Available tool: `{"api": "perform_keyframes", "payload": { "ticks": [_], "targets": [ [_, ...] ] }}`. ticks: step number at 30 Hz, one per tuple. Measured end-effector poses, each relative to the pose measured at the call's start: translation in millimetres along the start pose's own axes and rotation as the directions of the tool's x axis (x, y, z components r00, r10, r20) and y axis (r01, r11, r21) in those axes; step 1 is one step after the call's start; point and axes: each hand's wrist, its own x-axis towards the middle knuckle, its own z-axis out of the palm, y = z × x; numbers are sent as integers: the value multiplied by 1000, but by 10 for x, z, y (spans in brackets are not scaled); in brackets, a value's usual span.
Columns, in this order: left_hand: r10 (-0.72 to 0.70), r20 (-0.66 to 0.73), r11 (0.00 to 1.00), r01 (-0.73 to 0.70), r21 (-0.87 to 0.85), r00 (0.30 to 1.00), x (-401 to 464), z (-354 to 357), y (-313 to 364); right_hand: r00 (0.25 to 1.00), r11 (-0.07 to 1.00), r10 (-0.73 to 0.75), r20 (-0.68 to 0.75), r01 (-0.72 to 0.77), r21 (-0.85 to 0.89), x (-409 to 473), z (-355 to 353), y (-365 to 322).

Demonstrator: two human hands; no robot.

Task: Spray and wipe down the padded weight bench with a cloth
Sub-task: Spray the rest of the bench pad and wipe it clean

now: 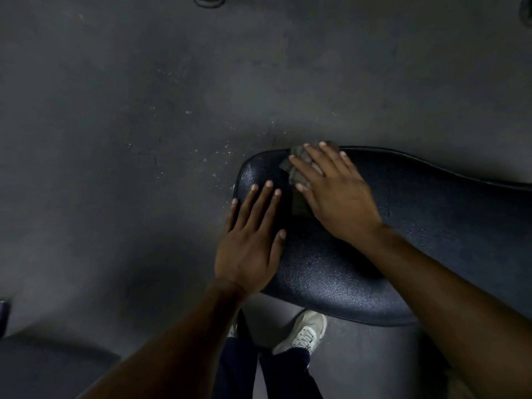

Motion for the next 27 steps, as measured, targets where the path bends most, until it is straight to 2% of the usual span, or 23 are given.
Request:
{"api": "perform_keyframes", "payload": {
  "ticks": [3,9,12,16,20,23,25,27],
  "targets": [
    [-2,-4,1000,2,-20,1000,-14,-2,-11,991,990,134,-15,-134,42,-75,-71,171],
    [1,-29,999,-2,-36,1000,-25,11,-38,965,958,261,36,-264,109,136,-75,-4],
    [-24,-45,992,18,-123,999,-20,10,-39,977,972,205,66,-211,108,274,-66,-189],
    [-165,-26,928,146,-342,986,-162,-26,-9,990,991,57,125,-72,117,389,-96,-497],
    [-342,70,763,321,-561,937,-404,-30,-3,969,988,-142,201,126,87,357,-130,-719],
    [-407,144,602,384,-700,902,-480,-33,-7,947,974,-225,227,221,46,256,-112,-669],
    [-437,164,474,381,-794,884,-489,-41,-26,953,978,-207,223,208,21,222,-116,-592],
    [-451,198,342,373,-863,870,-498,-52,-59,972,993,-115,204,110,37,250,-115,-565]
  ]
}}
